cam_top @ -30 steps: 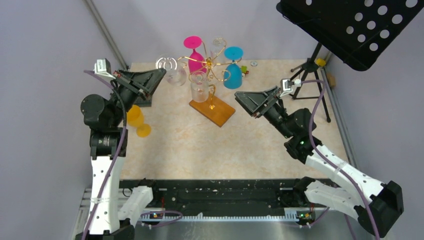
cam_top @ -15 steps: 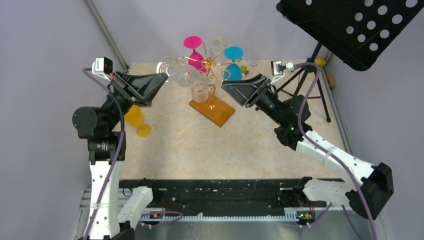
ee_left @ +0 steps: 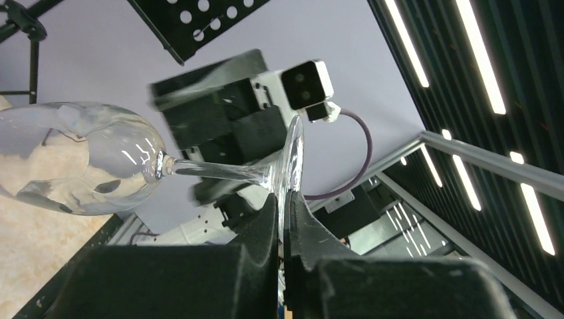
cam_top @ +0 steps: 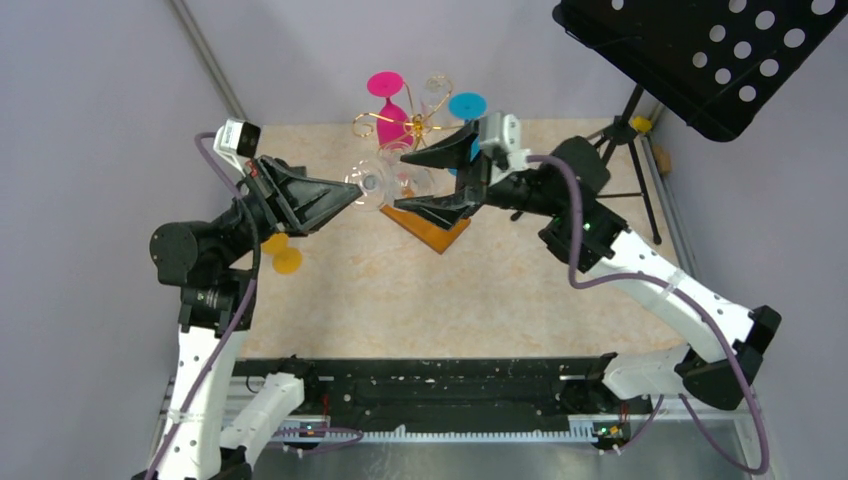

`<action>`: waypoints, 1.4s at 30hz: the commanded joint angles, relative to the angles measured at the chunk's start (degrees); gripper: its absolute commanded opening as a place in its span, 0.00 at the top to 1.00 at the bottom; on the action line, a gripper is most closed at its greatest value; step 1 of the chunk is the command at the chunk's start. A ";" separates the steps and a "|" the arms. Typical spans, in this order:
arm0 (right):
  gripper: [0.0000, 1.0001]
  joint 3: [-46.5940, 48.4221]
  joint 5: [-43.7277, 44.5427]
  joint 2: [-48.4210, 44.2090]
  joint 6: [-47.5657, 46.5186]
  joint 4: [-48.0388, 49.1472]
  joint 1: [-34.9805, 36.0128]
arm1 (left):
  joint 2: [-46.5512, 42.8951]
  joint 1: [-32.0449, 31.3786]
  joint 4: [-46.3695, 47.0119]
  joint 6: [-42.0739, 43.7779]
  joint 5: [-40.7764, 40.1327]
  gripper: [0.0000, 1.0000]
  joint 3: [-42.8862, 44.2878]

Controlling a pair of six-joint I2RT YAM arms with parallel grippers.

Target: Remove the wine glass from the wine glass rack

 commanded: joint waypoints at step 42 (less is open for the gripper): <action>1.00 -18.60 10.00 -8.57 3.25 21.01 1.02 | 1.67 -6.96 -12.58 18.99 -8.88 0.09 -4.44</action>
